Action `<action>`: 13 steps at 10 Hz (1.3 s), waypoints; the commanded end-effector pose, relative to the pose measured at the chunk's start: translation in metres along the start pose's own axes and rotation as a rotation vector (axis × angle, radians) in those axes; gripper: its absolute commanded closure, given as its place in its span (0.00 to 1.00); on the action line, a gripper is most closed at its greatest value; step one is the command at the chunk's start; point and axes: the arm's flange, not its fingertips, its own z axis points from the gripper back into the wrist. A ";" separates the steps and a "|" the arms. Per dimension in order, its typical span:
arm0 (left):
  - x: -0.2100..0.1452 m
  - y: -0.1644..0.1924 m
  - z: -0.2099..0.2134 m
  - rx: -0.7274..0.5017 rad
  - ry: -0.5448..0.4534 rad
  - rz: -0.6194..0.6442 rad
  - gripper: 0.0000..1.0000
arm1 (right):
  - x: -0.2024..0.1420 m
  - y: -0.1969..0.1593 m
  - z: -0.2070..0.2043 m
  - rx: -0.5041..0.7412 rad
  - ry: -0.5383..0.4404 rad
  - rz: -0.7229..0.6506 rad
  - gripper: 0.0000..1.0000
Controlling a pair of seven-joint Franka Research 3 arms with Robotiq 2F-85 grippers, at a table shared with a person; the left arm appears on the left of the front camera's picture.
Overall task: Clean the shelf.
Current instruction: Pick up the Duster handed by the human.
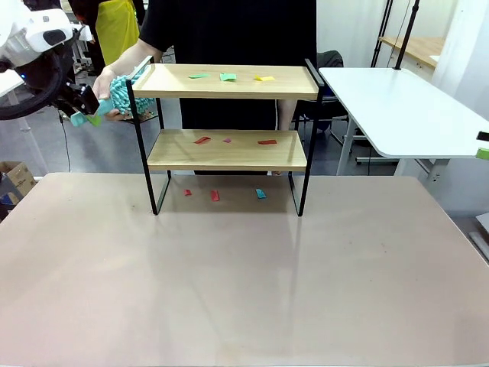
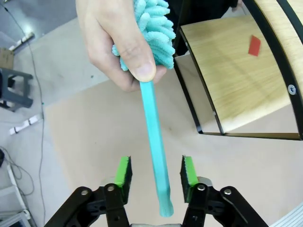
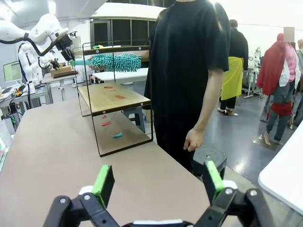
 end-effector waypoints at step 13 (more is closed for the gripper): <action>-0.001 0.000 0.000 0.037 0.017 0.081 1.00 | 0.007 0.002 -0.003 -0.008 0.019 -0.019 0.00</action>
